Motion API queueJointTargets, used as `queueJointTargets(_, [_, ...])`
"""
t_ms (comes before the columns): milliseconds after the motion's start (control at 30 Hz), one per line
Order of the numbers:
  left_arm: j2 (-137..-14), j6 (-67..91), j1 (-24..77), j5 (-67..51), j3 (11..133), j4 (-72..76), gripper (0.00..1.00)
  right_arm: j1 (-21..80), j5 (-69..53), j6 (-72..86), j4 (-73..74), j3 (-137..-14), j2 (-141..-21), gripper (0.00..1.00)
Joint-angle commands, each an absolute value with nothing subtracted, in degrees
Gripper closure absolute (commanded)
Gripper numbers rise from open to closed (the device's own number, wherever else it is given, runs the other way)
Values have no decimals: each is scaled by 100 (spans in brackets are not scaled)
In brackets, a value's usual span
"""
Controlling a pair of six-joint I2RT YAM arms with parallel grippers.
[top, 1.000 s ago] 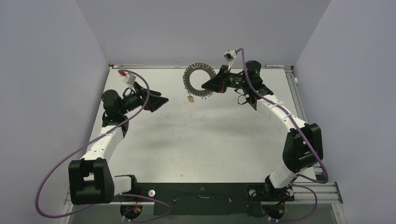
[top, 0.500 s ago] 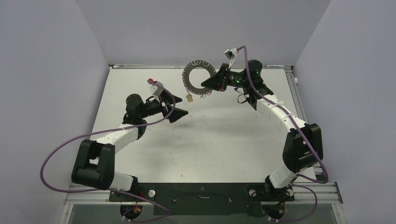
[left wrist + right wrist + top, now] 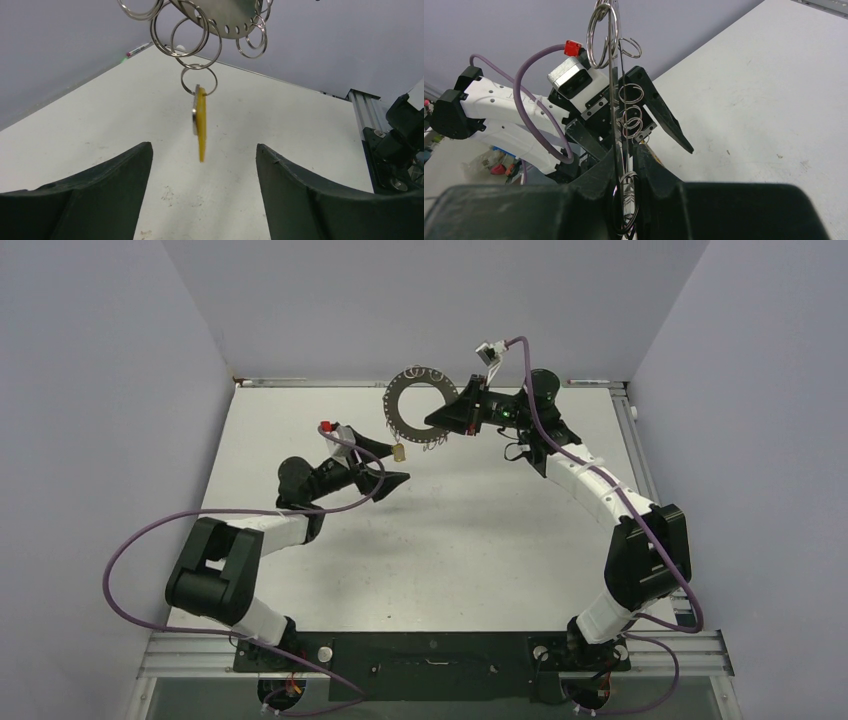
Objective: Remove the keys from the keyring
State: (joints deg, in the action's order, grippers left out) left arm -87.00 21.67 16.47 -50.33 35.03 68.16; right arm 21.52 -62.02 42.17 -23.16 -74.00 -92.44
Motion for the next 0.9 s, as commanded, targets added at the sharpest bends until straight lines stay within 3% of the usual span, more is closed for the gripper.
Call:
queueJointTargets(0, [-8960,2584,1737,-4858,3627,8019,31,2238,-6264,4349,-2779,-7391,-8941,95])
queueJointTargets(367, [-8858,2788,1882,-4773,3583,8277,62,2268,-6284,4390,-2798,-7347,-8866,95])
queueJointTargets(600, [-8845,2771,1995,-4708,3612,8232,69,2240,-6293,4618,-3012,-7346,-8881,95])
queueJointTargets(867, [-8507,2599,1995,-4300,3578,7504,99,2158,-6235,4655,-3002,-7194,-8849,95])
